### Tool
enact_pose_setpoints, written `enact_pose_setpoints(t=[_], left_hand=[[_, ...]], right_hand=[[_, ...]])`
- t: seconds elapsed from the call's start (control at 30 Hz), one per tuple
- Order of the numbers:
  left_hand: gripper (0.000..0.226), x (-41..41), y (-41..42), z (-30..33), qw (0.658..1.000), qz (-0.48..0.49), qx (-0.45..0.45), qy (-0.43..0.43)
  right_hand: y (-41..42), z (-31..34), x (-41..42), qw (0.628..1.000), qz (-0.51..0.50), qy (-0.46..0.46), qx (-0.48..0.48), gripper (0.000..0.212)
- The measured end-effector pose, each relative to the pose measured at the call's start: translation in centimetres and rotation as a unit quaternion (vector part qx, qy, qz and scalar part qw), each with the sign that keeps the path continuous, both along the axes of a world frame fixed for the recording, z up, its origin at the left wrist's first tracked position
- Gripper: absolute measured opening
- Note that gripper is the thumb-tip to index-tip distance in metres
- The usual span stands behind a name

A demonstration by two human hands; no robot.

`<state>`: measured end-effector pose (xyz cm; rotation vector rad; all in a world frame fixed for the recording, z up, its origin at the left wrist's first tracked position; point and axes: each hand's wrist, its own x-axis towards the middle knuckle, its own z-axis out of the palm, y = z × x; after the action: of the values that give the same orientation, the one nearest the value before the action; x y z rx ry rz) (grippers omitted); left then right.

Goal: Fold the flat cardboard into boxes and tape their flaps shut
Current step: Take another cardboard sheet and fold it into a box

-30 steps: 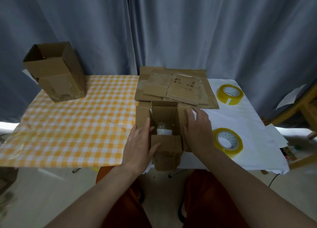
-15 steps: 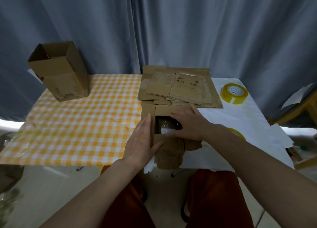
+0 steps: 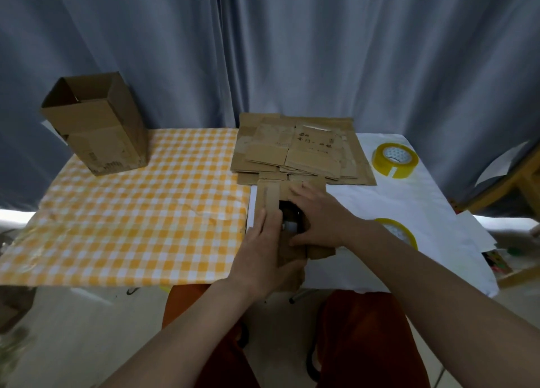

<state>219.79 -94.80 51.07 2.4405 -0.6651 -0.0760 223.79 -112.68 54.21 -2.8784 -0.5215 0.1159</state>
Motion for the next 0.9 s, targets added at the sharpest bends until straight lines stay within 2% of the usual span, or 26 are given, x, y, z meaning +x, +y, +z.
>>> enact_pose_setpoints(t=[0.03,0.07,0.1,0.13,0.17,0.2,0.3,0.37,0.43,0.5,0.57,0.63,0.7,0.8,0.9], left_hand=[[0.09,-0.1,0.0,-0.5,0.999,0.007,0.036,0.001],[0.088,-0.3,0.1,-0.9,0.997,0.02,0.068,0.003],[0.088,-0.3,0.2,-1.3,0.996,0.036,0.086,0.012],[0.091,-0.4,0.3,-1.6,0.994,0.049,0.092,0.021],[0.095,-0.3,0.4,-1.7,0.994,0.055,0.091,0.026],[0.101,-0.3,0.4,-1.7,0.994,0.059,0.085,0.027],[0.116,-0.3,0.1,-1.0,0.997,0.066,0.028,0.03],[0.119,-0.4,-0.1,-0.6,0.996,0.07,0.037,0.042],[0.12,-0.5,-0.3,-0.4,0.992,0.088,0.025,0.084],[0.116,-0.2,-0.5,0.1,0.988,0.105,0.008,0.109],[0.111,0.4,-1.1,0.5,0.985,0.117,0.064,0.106],[0.11,1.2,-2.3,1.0,0.974,0.14,0.14,0.11],[0.11,2.0,-3.7,1.5,0.965,0.158,0.171,0.117],[0.101,3.1,-4.8,1.6,0.962,0.183,0.183,0.091],[0.097,4.2,-4.2,1.4,0.974,0.09,0.206,0.021]], right_hand=[[0.0,-0.2,-0.4,0.995,-0.02,-0.042,0.083,0.094],[0.1,-0.3,-0.8,0.972,-0.079,-0.071,0.211,0.086],[0.1,-0.3,-1.1,0.911,-0.169,-0.083,0.366,0.073],[0.1,-0.5,-1.3,0.823,-0.261,-0.079,0.498,0.059],[0.2,-0.7,-1.4,0.747,-0.329,-0.061,0.574,0.049],[0.4,-1.0,-1.5,0.727,-0.36,-0.023,0.583,0.045],[2.0,-2.3,-2.5,0.769,-0.315,0.121,0.542,0.055],[3.3,-3.1,-2.8,0.792,-0.299,0.171,0.504,0.066],[3.7,-3.7,-2.7,0.801,-0.303,0.179,0.485,0.07],[3.6,-3.6,-2.5,0.791,-0.297,0.192,0.5,0.067],[3.5,-3.4,-2.3,0.782,-0.301,0.202,0.507,0.067],[3.1,-3.1,-2.1,0.775,-0.321,0.197,0.507,0.076],[2.7,-2.8,-1.9,0.778,-0.326,0.191,0.501,0.083],[2.5,-2.0,-1.9,0.792,-0.315,0.183,0.489,0.083],[1.5,-1.6,-1.8,0.815,-0.375,0.104,0.43,0.092]])
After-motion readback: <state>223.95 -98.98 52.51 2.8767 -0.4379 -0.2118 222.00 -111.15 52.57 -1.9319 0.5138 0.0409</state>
